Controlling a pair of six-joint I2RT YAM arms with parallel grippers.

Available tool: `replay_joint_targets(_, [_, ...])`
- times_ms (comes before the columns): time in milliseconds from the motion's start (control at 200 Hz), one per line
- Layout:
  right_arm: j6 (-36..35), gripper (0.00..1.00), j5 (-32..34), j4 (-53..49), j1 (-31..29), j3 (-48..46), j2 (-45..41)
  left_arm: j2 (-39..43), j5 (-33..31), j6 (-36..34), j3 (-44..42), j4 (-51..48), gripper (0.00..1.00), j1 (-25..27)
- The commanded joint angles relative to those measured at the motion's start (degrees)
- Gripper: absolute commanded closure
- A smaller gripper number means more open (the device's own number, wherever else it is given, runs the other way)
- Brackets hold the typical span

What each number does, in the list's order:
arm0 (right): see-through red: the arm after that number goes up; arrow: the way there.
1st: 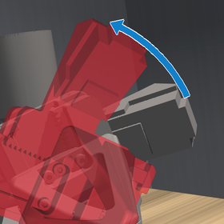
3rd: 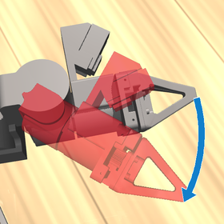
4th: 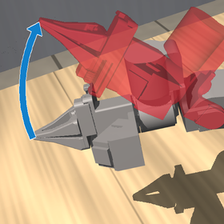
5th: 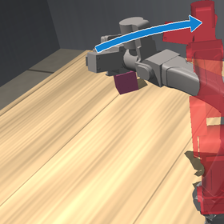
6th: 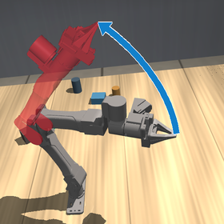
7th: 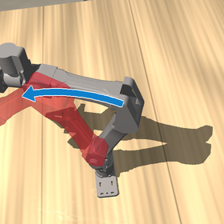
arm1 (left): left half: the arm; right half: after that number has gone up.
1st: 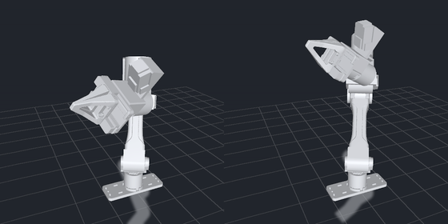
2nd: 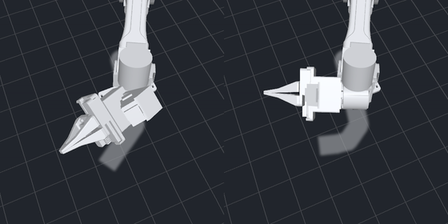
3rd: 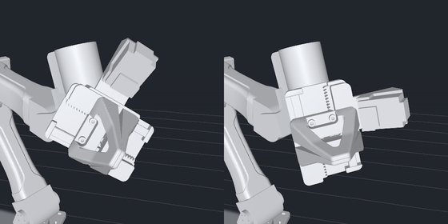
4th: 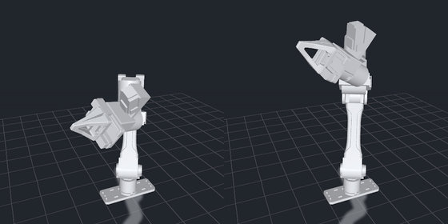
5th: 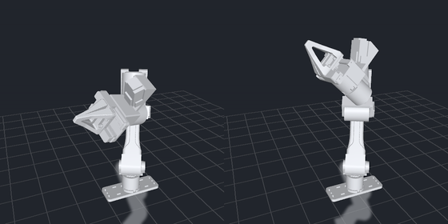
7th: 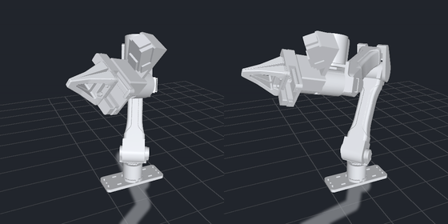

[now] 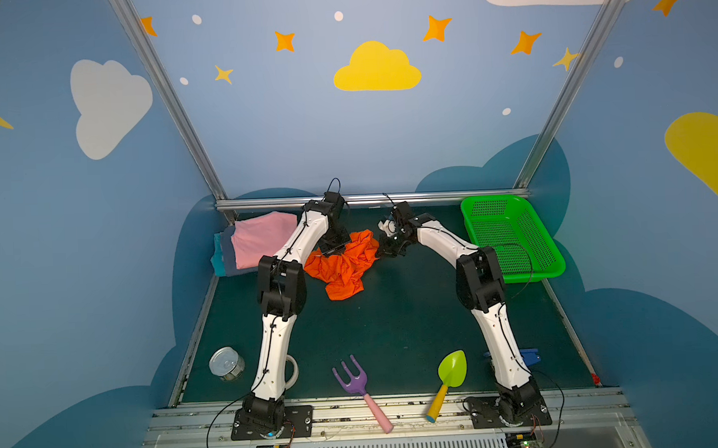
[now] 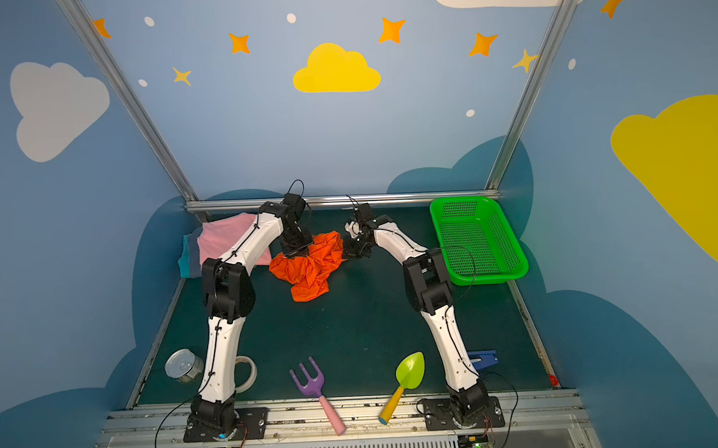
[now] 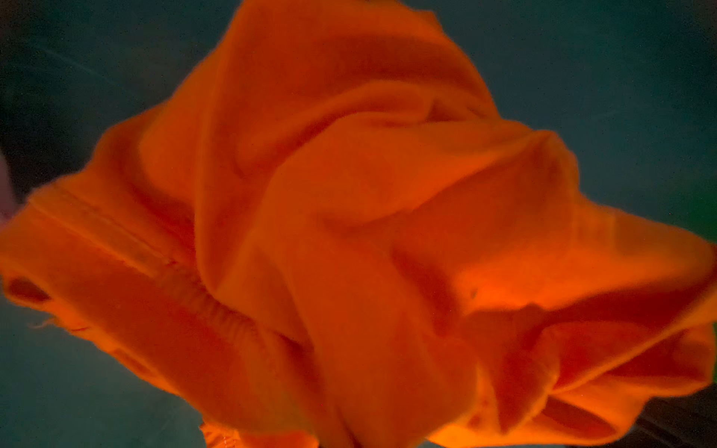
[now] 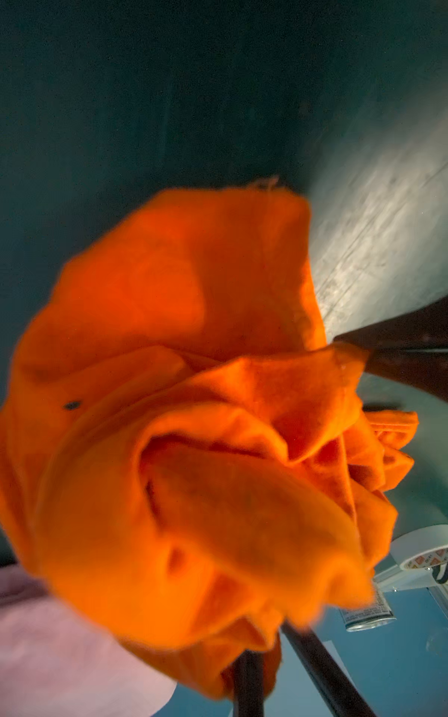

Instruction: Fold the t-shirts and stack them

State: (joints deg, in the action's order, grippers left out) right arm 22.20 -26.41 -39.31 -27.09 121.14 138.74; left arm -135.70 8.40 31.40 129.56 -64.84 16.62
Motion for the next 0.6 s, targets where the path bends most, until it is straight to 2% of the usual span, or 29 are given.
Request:
replay_joint_targets(0, [-1.5, 1.00, 3.5, 2.1, 2.1, -2.2, -9.9, 4.2, -3.5, -1.4, 0.9, -5.5, 0.96, -0.4])
replay_joint_targets(185, [-5.6, 1.00, 6.7, 2.7, 4.8, -8.0, -20.5, 10.5, -6.7, -2.3, -0.5, -7.7, 0.96, -0.4])
replay_joint_targets(330, [-8.6, 1.00, 8.4, 3.6, 8.0, -9.0, -27.7, 15.4, -8.0, -2.5, 0.3, -8.2, 0.96, -0.9])
replay_joint_targets(496, [-9.2, 1.00, 10.7, 11.6, 11.4, -11.7, -37.8, 18.7, -10.3, -2.0, 5.3, -11.0, 0.96, -1.5])
replay_joint_targets(571, [-10.0, 1.00, 13.5, 13.3, 11.5, -11.7, -41.9, 20.7, -10.5, -1.6, 4.9, -11.0, 0.96, -1.5])
replay_joint_targets(596, [-10.1, 1.00, 14.0, 13.4, 11.6, -11.4, -43.0, 21.4, -9.9, -1.5, 4.1, -10.6, 0.93, -1.5])
